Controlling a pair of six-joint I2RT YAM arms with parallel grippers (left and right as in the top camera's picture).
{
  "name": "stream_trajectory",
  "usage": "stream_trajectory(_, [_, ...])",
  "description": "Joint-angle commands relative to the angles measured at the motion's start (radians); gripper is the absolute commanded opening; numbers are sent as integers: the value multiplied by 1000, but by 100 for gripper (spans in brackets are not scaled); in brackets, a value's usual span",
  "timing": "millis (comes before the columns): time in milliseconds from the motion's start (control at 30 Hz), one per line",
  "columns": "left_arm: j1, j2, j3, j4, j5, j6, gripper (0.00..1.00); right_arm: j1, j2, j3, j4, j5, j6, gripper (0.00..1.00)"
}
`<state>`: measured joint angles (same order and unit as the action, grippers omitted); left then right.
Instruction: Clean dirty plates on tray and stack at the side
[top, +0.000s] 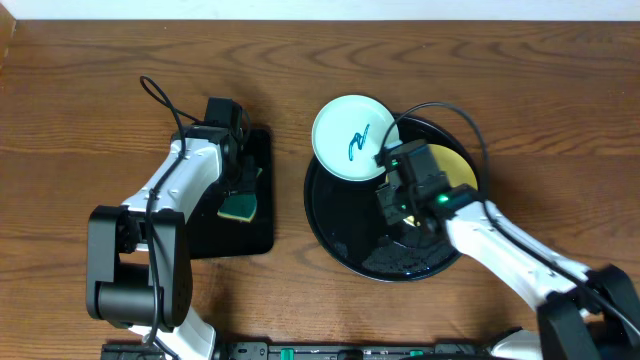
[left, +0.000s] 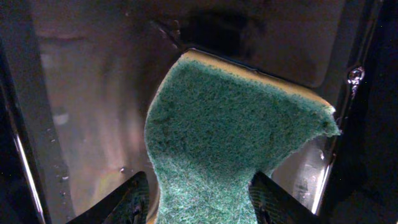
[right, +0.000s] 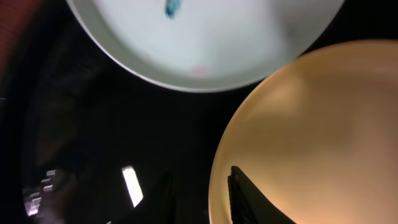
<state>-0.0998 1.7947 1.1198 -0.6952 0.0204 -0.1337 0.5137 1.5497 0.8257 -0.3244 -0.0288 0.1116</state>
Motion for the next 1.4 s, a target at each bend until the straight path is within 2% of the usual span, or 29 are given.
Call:
stream_trajectory(0, [4, 16, -5, -3, -2, -2, 54, 45, 45, 11, 15, 180, 87, 24])
stream_trajectory(200, [4, 16, -5, -3, -2, -2, 55, 83, 56, 11, 45, 257, 120, 22])
stream_trajectory(533, [4, 16, -5, -3, -2, -2, 54, 85, 79, 11, 37, 253, 218, 17])
stream_trajectory(833, [4, 16, -5, -3, -2, -2, 54, 96, 126, 11, 68, 196, 218, 19])
stream_trajectory(1033, [4, 16, -5, -3, -2, -2, 54, 96, 126, 11, 74, 214, 217, 12])
stream_trajectory(1200, [4, 16, -5, -3, -2, -2, 54, 96, 126, 11, 74, 228, 217, 1])
stream_trajectory(1367, [4, 16, -5, -3, -2, -2, 54, 96, 126, 12, 74, 235, 217, 1])
